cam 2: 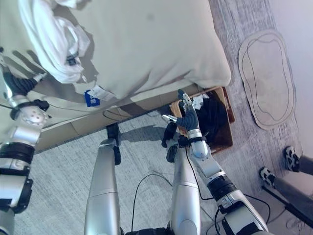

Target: Pick up clothes into the bucket

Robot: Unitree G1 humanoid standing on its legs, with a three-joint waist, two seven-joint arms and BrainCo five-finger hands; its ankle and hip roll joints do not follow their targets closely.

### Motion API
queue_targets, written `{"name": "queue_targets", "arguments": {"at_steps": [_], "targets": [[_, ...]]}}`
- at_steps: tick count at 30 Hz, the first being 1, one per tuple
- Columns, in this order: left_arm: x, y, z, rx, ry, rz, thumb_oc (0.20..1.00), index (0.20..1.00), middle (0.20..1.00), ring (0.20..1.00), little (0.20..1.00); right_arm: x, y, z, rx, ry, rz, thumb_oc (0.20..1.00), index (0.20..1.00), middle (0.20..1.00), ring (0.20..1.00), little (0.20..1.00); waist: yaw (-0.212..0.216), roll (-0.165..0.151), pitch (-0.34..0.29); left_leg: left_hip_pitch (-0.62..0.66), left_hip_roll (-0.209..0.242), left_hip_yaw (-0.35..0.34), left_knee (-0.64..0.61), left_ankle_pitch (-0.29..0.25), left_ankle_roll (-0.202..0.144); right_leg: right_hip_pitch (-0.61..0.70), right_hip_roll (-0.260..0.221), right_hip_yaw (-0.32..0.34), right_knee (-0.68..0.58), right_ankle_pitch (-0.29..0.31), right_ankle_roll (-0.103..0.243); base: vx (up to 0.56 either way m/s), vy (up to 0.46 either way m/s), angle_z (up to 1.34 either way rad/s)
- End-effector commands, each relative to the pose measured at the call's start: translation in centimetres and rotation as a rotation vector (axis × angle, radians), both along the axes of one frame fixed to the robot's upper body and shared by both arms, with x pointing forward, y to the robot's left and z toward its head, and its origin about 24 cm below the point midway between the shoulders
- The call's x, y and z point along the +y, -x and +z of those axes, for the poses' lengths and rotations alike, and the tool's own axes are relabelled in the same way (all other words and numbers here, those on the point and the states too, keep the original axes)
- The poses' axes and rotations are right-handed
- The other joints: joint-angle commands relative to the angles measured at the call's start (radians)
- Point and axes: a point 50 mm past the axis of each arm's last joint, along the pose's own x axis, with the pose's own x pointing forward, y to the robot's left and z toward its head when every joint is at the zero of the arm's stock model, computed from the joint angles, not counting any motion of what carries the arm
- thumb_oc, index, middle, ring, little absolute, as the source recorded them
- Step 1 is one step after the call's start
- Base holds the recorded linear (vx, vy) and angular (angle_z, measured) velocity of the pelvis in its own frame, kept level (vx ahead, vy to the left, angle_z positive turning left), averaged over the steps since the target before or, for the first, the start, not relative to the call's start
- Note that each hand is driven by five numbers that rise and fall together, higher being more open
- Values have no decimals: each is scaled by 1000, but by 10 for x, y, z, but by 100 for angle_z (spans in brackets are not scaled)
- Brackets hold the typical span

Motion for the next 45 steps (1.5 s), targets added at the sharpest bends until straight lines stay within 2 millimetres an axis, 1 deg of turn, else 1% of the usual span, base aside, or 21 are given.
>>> {"name": "queue_targets", "arguments": {"at_steps": [1,3,4,6,8,10,11,12,14,15,17,18,20,24,28,30,31,35,37,43,45], "targets": [[1,4,33,-98,-103,-4,1000,1000,1000,1000,1000,-8,11,26,-152,-59,4,1000,1000,1000,1000,1000,12,-13,-16,-20,-20,21,88,-85,54,23,-44,28,-43,45,94,-28,56,-5],[-15,2,41,-125,-162,-85,1000,1000,1000,1000,1000,-11,11,27,-161,-58,-6,1000,1000,1000,1000,1000,9,-9,-17,-37,-24,24,90,-84,57,2,-47,33,-36,45,93,-21,39,-4],[-15,2,41,-125,-163,-85,1000,1000,1000,1000,1000,-11,11,27,-161,-58,-6,1000,1000,1000,1000,1000,9,-9,-17,-38,-24,25,91,-84,57,2,-47,33,-36,45,93,0,0,0],[-35,2,47,-170,-199,-184,1000,1000,1000,1000,1000,-15,11,27,-164,-54,-15,1000,1000,1000,1000,1000,8,-3,-17,-42,-29,25,84,-83,60,-12,-49,38,-32,43,94,-9,35,3],[-39,1,46,-173,-194,-201,1000,1000,1000,1000,1000,-17,11,27,-164,-52,-18,1000,1000,1000,1000,1000,7,-2,-18,-42,-30,26,82,-83,60,-14,-50,39,-32,43,94,-3,13,2],[-51,0,50,-202,-198,-257,1000,1000,1000,1000,1000,-19,11,28,-167,-51,-22,1000,1000,1000,1000,1000,4,0,-21,-46,-32,29,83,-84,61,-20,-52,41,-31,45,94,0,0,0],[-59,0,54,-203,-257,-276,1000,1000,1000,1000,1000,-20,11,29,-173,-45,-24,1000,1000,1000,1000,1000,1,2,-25,-51,-32,34,83,-86,64,-27,-52,43,-30,47,96,0,0,0],[-60,0,54,-203,-258,-276,1000,1000,1000,1000,1000,-21,11,29,-173,-45,-24,1000,1000,1000,1000,1000,2,2,-26,-52,-32,34,83,-86,64,-28,-52,43,-30,46,96,0,0,0],[-64,-1,55,-185,-321,-271,1000,1000,1000,1000,1000,-21,12,30,-179,-45,-20,1000,1000,1000,1000,1000,-2,3,-28,-57,-33,33,89,-88,66,-34,-51,45,-28,48,98,-5,18,-1],[-66,-4,56,-141,-404,-240,1000,1000,1000,1000,1000,-21,12,31,-188,-41,-7,1000,1000,1000,1000,1000,-6,5,-33,-64,-33,33,91,-90,68,-42,-50,49,-27,49,99,-9,32,-3],[-66,-6,57,-121,-444,-222,1000,1000,1000,1000,1000,-21,12,32,-190,-42,-6,1000,1000,1000,1000,1000,-8,4,-35,-68,-34,33,93,-90,68,-45,-50,50,-29,51,101,-8,19,-4],[-67,-8,60,-79,-531,-191,1000,1000,1000,1000,1000,-21,12,32,-192,-40,2,1000,1000,1000,1000,1000,-13,4,-38,-72,-32,32,94,-91,69,-47,-50,52,-33,54,104,0,0,0],[-67,-10,61,-54,-575,-172,1000,1000,1000,1000,1000,-21,12,33,-196,-43,6,1000,1000,1000,1000,1000,-14,3,-39,-74,-32,32,92,-91,69,-47,-50,50,-36,56,105,0,0,0],[-66,-15,60,78,-802,-104,1000,1000,1000,1000,1000,-22,13,32,-195,-40,16,1000,1000,1000,1000,1000,-18,6,-42,-81,-33,34,96,-92,71,-51,-50,53,-39,60,110,0,0,0],[-71,-20,58,204,-1042,-67,1000,1000,1000,1000,1000,-25,14,31,-193,-32,27,1000,1000,1000,1000,1000,-21,8,-46,-83,-35,37,97,-93,75,-54,-50,55,-39,62,113,0,0,0],[-69,-23,53,280,-1135,-35,1000,1000,1000,1000,1000,-25,14,30,-187,-30,34,1000,1000,1000,1000,1000,-25,10,-48,-82,-33,40,97,-93,76,-52,-49,57,-42,64,115,0,0,0],[-73,-25,52,320,-1205,-20,1000,1000,1000,1000,1000,-26,14,29,-183,-30,36,1000,1000,1000,1000,1000,-27,11,-49,-81,-34,38,98,-94,78,-52,-48,58,-42,66,117,0,0,0],[-75,-29,48,376,-1286,-6,1000,1000,1000,1000,1000,-28,14,29,-179,-44,38,1000,1000,1000,1000,1000,-27,10,-51,-78,-33,40,96,-94,79,-49,-47,60,-48,70,119,1,4,-1],[-76,-33,43,445,-1350,-3,1000,1000,1000,1000,1000,-28,13,30,-176,-44,45,1000,1000,1000,1000,1000,-34,11,-55,-74,-30,42,95,-96,81,-44,-45,61,-52,70,121,0,0,0],[-81,-38,34,554,-1423,-38,1000,1000,1000,1000,1000,-30,12,30,-169,-47,42,1000,1000,1000,1000,1000,-36,14,-56,-67,-33,46,97,-100,84,-39,-42,67,-51,71,121,1,6,0],[-79,-37,31,573,-1426,-40,1000,1000,1000,1000,1000,-31,12,29,-165,-49,41,1000,1000,1000,1000,1000,-35,14,-56,-64,-33,48,96,-100,84,-38,-42,67,-52,73,122,0,0,0]]}}
